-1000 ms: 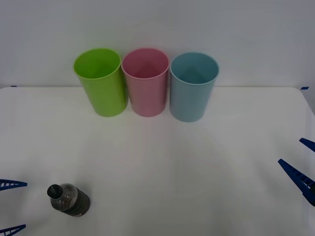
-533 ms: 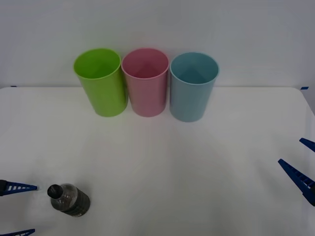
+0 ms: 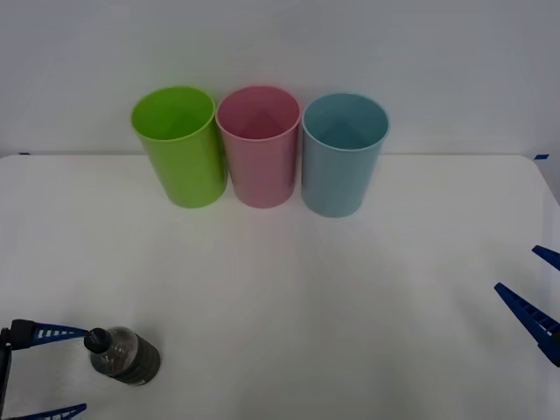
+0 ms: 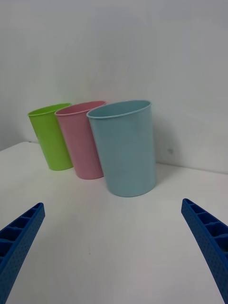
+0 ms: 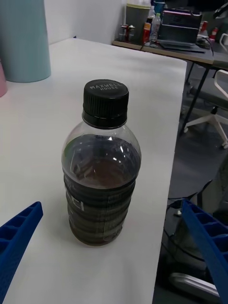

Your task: Grasp the object on the table and drop it into the matching bin: aluminum can to the light blue bin, PET bottle to the pink bin.

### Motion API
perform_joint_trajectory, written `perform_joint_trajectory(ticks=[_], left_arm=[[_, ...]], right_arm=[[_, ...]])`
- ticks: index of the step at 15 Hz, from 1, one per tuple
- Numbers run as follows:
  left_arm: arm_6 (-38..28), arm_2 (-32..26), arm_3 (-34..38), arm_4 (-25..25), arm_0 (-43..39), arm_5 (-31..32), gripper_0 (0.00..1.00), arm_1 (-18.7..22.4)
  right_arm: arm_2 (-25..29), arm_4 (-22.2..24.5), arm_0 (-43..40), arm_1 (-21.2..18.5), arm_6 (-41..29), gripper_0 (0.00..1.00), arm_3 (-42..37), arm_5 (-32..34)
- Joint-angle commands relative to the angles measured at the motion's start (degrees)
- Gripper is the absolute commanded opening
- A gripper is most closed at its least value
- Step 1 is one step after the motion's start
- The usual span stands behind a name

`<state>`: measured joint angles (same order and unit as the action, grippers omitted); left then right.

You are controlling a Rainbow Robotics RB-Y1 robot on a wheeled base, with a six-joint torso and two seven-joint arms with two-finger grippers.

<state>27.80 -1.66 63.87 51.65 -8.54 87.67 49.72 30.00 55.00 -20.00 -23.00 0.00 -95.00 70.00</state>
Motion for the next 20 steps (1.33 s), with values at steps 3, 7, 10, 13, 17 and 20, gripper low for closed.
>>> perform_joint_trajectory(ticks=[3, 7, 10, 13, 17, 20], left_arm=[[2.00, -2.74, 0.03, 3.63, 1.16, -0.92, 1.00, -4.28], [2.70, -6.60, 0.12, 9.96, 2.12, -0.48, 1.00, -8.41], [2.70, -6.43, 0.29, 10.84, 2.21, -0.48, 1.00, -8.50], [2.70, -6.43, 0.29, 11.54, 2.65, -0.57, 1.00, -10.25], [2.79, -7.13, 0.29, 13.39, 3.53, -0.92, 1.00, -13.77], [2.79, -9.24, 0.38, 16.11, 4.15, -0.92, 1.00, -16.49]], right_arm=[[0.00, 0.00, 0.00, 0.00, 0.00, 1.00, 0.00, 0.00], [0.00, 0.00, 0.00, 0.00, 0.00, 1.00, 0.00, 0.00], [0.00, 0.00, 0.00, 0.00, 0.00, 1.00, 0.00, 0.00], [0.00, 0.00, 0.00, 0.00, 0.00, 1.00, 0.00, 0.00], [0.00, 0.00, 0.00, 0.00, 0.00, 1.00, 0.00, 0.00], [0.00, 0.00, 0.00, 0.00, 0.00, 1.00, 0.00, 0.00]])
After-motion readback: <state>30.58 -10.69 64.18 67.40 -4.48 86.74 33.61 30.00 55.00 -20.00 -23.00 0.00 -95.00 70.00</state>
